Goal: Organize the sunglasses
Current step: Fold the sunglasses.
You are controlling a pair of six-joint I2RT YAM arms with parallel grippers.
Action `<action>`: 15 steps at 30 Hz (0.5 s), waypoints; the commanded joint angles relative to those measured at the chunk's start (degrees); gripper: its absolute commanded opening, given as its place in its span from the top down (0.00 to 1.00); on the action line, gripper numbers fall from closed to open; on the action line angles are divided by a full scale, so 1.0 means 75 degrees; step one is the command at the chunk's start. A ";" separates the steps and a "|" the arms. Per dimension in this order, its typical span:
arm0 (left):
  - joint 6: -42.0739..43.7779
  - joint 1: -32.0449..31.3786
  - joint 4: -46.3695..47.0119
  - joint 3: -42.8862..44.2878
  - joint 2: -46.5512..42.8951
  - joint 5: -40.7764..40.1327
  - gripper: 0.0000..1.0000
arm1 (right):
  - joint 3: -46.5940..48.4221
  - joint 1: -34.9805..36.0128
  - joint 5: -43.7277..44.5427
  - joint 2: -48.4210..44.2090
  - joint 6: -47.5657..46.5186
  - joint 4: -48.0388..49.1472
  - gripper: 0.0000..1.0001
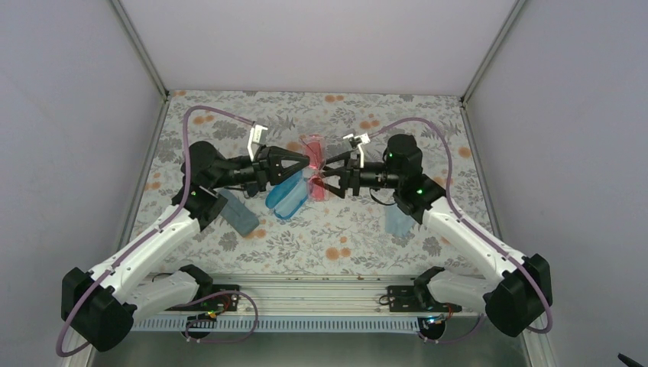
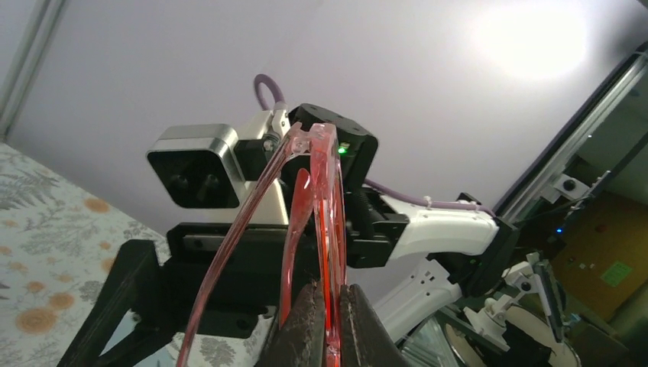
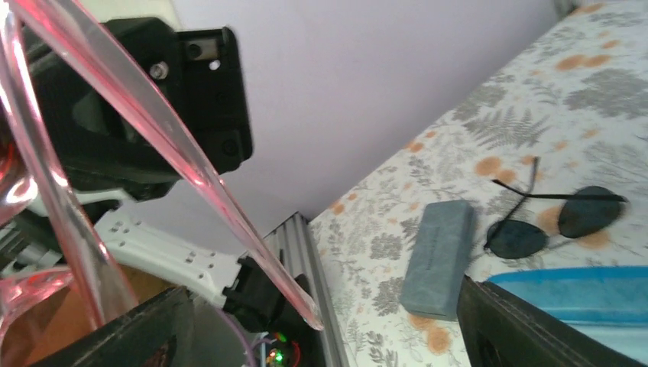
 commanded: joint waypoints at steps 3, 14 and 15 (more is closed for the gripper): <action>0.0789 0.0061 -0.0785 0.0198 -0.0107 -0.0258 0.98 | 0.0177 0.0074 0.2494 -0.0822 -0.0725 -0.1131 0.20; 0.1330 0.0061 -0.1148 0.0289 -0.0303 0.0230 0.98 | 0.1440 0.0019 0.2899 0.0392 -0.0350 -0.1521 0.59; 0.1336 0.0061 -0.1151 0.0281 -0.0298 0.0244 0.98 | 0.1493 0.0019 0.2416 0.0550 -0.0417 -0.1360 0.58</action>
